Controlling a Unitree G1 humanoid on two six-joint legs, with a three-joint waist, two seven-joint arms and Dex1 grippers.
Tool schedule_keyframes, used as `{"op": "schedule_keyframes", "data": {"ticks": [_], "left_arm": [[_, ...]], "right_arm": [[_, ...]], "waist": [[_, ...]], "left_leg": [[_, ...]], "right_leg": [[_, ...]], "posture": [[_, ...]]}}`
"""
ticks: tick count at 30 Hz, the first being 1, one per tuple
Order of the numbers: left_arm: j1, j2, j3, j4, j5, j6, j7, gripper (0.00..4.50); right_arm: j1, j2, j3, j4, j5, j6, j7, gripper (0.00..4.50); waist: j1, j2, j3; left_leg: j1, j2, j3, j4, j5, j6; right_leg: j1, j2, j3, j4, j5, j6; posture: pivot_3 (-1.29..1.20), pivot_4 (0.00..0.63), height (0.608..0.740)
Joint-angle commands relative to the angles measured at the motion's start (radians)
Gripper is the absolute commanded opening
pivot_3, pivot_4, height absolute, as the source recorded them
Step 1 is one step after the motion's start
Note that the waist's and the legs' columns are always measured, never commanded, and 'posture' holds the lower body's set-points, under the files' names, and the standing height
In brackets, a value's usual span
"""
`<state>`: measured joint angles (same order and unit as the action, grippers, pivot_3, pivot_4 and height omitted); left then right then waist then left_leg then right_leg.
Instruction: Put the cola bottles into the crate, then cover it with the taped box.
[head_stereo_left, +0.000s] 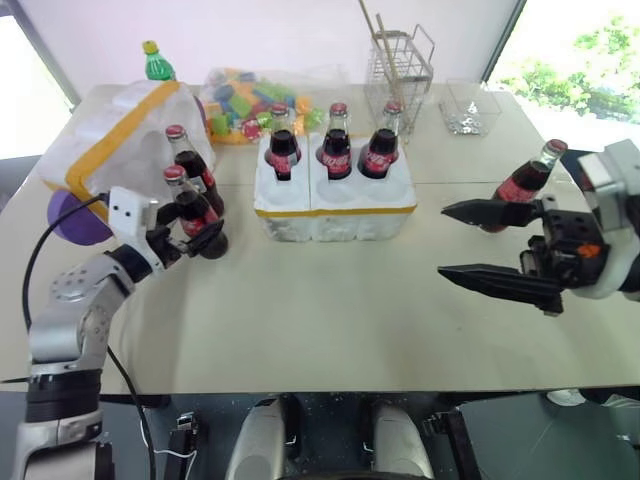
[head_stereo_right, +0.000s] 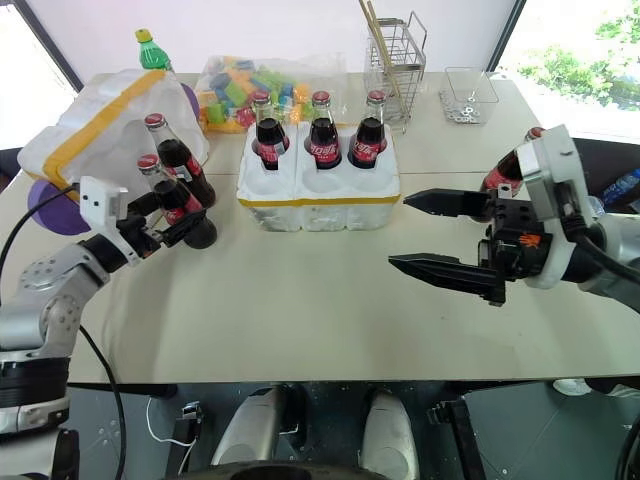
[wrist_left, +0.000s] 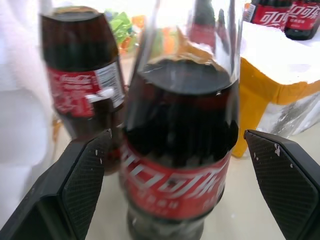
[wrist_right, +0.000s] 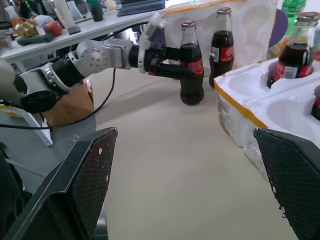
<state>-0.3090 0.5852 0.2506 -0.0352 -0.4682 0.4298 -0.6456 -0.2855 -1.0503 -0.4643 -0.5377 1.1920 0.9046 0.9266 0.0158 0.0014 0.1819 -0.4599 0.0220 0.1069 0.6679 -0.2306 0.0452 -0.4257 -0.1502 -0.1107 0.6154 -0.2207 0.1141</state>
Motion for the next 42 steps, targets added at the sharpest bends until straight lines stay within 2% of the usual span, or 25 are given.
{"op": "schedule_keyframes", "data": {"ticks": [1,2,3,5,7,9,13,17,20,23,26,30,34,37,42], "left_arm": [[-0.025,0.0,-0.004,0.01,0.017,-0.034,-0.003,4.45],[-0.026,0.001,-0.008,0.015,0.022,-0.042,-0.01,4.45],[-0.027,0.002,-0.009,0.022,0.024,-0.048,-0.017,4.21],[-0.026,0.007,-0.007,0.025,0.023,-0.051,-0.03,3.6],[-0.025,0.018,-0.004,0.018,0.02,-0.044,-0.042,2.67],[-0.025,0.028,0.001,0.002,0.008,-0.025,-0.052,2.68],[-0.012,0.113,0.034,-0.147,-0.136,0.134,-0.148,2.68],[-0.061,0.191,0.056,-0.245,-0.288,0.279,-0.213,2.68],[-0.209,0.202,0.004,-0.263,-0.348,0.351,-0.217,2.68],[-0.385,0.129,-0.079,-0.213,-0.327,0.366,-0.183,2.68],[-0.566,0.006,-0.182,-0.085,-0.225,0.312,-0.133,2.68],[-0.715,-0.124,-0.299,0.139,-0.076,0.178,-0.158,2.68],[-0.802,-0.222,-0.367,0.406,0.055,0.012,-0.183,2.68],[-0.847,-0.292,-0.374,0.588,0.1,-0.073,-0.208,2.68],[-0.868,-0.366,-0.359,0.751,0.147,-0.172,-0.236,2.68]], "right_arm": [[-0.02,-0.001,0.015,0.002,-0.029,-0.034,-0.004,4.5],[-0.02,0.0,0.023,0.003,-0.043,-0.042,-0.005,4.5],[-0.018,0.001,0.029,0.006,-0.055,-0.049,-0.001,4.5],[-0.011,0.003,0.029,0.012,-0.065,-0.058,0.006,4.5],[-0.005,0.004,0.027,0.015,-0.071,-0.063,0.009,4.5],[0.0,0.005,0.025,0.015,-0.079,-0.067,0.011,4.5],[0.009,0.006,0.021,0.028,-0.078,-0.059,0.003,4.5],[0.013,0.002,0.017,0.031,-0.058,-0.047,0.011,4.5],[0.013,0.011,0.033,0.02,-0.106,-0.076,-0.003,4.5],[0.024,0.013,0.043,0.019,-0.106,-0.072,-0.003,4.5],[0.038,0.027,0.046,0.001,-0.124,-0.092,-0.015,4.5],[0.042,0.047,0.046,-0.015,-0.12,-0.097,-0.049,4.5],[0.063,0.064,0.03,-0.041,-0.115,-0.096,-0.09,4.5],[0.089,0.076,0.013,-0.057,-0.099,-0.089,-0.124,4.5],[0.124,0.094,0.01,-0.086,-0.09,-0.091,-0.163,4.5]], "waist": [[-0.002,0.0,0.0],[-0.002,0.0,0.0],[-0.002,0.0,0.0],[-0.002,0.0,0.0],[0.0,0.0,0.0],[-0.001,0.0,0.0],[-0.003,-0.001,0.001],[0.001,-0.002,0.001],[0.007,-0.003,0.001],[0.025,-0.003,0.001],[0.029,-0.003,0.001],[0.023,-0.004,0.002],[0.023,-0.004,0.002],[0.025,-0.005,0.002],[0.024,-0.005,0.002]], "left_leg": [[0.0,0.0,0.0,0.0,0.0,0.0],[0.0,0.0,0.0,0.0,0.0,0.0],[0.0,0.0,0.0,0.0,0.0,0.0],[0.0,0.0,0.0,0.0,0.0,0.0],[0.0,0.0,0.0,0.0,0.0,0.0],[0.0,0.0,0.0,0.0,0.0,0.0],[0.0,0.0,0.0,0.0,0.0,0.0],[-0.001,0.0,-0.001,0.0,0.0,-0.001],[-0.001,-0.001,-0.002,0.001,0.001,-0.001],[-0.001,-0.001,-0.002,0.002,0.001,-0.001],[-0.001,-0.005,-0.002,0.003,0.003,-0.003],[-0.002,-0.006,-0.002,0.009,0.003,-0.004],[-0.003,-0.005,-0.002,0.011,0.002,-0.002],[-0.004,-0.005,-0.002,0.012,-0.001,0.003],[-0.004,-0.005,-0.002,0.014,-0.003,0.006]], "right_leg": [[0.0,0.0,0.0,0.0,0.0,0.0],[0.0,0.0,0.0,0.0,0.0,0.0],[0.0,0.0,0.0,0.0,0.0,0.001],[0.0,0.0,0.0,0.001,0.0,0.001],[0.0,0.0,0.0,0.001,0.0,0.001],[0.0,0.0,0.0,0.001,0.0,0.001],[0.0,0.0,0.0,0.001,0.001,0.001],[-0.001,0.0,0.0,0.001,0.0,0.001],[0.0,0.0,0.0,0.001,0.0,0.001],[0.001,0.0,0.0,0.001,0.0,0.001],[0.003,0.0,0.0,0.001,0.001,0.003],[0.004,0.0,-0.001,0.003,0.002,0.004],[0.003,0.0,-0.001,0.004,0.002,0.004],[0.002,0.0,-0.001,0.004,0.002,0.004],[0.003,-0.001,-0.001,0.003,0.003,0.005]], "posture": [[0.0,0.15,0.736],[0.0,0.15,0.736],[0.0,0.15,0.736],[0.0,0.15,0.736],[0.0,0.15,0.736],[0.0,0.15,0.736],[0.0,0.15,0.736],[0.0,0.15,0.736],[0.0,0.15,0.736],[0.0,0.15,0.736],[0.0,0.15,0.736],[0.0,0.15,0.736],[0.0,0.15,0.736],[0.0,0.15,0.736],[0.0,0.15,0.736]]}}
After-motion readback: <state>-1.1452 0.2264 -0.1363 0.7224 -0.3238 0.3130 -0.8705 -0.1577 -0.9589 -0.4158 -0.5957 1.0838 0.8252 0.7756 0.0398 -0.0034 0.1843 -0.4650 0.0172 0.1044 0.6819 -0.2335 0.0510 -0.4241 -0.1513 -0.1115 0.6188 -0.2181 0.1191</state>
